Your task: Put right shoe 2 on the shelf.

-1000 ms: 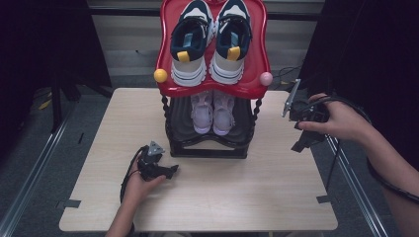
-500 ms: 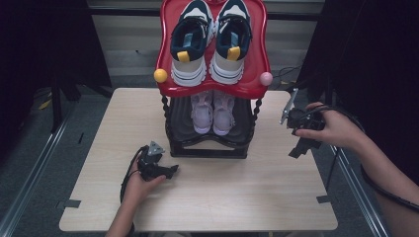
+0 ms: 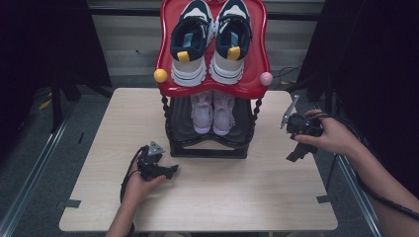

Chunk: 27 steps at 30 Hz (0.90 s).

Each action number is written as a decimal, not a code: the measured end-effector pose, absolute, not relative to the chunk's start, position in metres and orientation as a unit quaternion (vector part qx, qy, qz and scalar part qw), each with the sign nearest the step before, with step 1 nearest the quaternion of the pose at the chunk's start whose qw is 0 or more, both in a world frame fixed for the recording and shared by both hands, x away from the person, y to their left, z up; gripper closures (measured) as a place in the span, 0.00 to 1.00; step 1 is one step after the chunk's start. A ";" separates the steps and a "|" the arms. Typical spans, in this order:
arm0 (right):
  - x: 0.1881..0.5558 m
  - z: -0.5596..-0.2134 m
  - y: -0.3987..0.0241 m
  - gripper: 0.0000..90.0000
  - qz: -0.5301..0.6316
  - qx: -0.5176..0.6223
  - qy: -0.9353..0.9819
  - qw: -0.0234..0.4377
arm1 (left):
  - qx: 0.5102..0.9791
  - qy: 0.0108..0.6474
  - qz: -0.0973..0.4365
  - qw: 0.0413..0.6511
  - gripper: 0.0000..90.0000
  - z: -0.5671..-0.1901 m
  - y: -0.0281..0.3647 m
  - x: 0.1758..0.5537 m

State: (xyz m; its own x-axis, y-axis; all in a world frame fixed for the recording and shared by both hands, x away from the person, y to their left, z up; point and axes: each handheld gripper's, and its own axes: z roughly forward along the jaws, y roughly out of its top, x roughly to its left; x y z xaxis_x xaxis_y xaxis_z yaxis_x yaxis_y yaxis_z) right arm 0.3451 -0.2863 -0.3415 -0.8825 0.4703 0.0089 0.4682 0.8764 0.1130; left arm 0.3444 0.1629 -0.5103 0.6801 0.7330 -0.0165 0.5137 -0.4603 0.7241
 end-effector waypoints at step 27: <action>0.340 -0.409 -0.291 0.18 0.099 0.280 0.955 -0.012 | 0.843 0.368 0.151 0.362 0.14 -0.510 0.163 0.345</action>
State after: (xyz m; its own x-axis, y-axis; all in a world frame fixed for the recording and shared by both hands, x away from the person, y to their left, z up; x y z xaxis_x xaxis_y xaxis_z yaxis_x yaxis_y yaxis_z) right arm 0.3397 -0.2906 -0.4087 -0.8434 0.5315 0.0786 0.5364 0.8241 0.1821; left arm 0.3446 0.1634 -0.5101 0.6835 0.7299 -0.0120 0.5118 -0.4674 0.7208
